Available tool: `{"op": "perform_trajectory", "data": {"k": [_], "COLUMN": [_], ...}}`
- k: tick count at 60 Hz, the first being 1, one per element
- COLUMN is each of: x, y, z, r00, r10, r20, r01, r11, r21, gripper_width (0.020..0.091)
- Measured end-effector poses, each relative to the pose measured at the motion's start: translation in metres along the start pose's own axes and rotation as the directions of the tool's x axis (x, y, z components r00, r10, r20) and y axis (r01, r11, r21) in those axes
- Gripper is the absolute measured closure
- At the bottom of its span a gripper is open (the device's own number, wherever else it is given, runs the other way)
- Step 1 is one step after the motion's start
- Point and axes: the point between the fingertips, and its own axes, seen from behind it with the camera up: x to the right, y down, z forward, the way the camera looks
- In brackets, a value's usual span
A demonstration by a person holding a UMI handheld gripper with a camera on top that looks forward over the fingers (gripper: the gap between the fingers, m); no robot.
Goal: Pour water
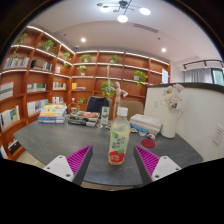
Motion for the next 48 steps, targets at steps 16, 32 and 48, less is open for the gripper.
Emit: {"op": "perform_trajectory", "data": {"k": [16, 32, 48], "x": [0.03, 0.029, 0.021], "y": [0.023, 0.015, 0.006], "z": [0.072, 0.124, 0.131], "r00": [0.998, 1.0, 0.999], "r10": [0.057, 0.03, 0.04], "r20": [0.023, 0.01, -0.003], "r01": [-0.057, -0.03, -0.04], "r11": [0.998, 0.999, 0.996], "r21": [0.003, 0.02, 0.083], "gripper_width": [0.0265, 0.0361, 0.072]}}
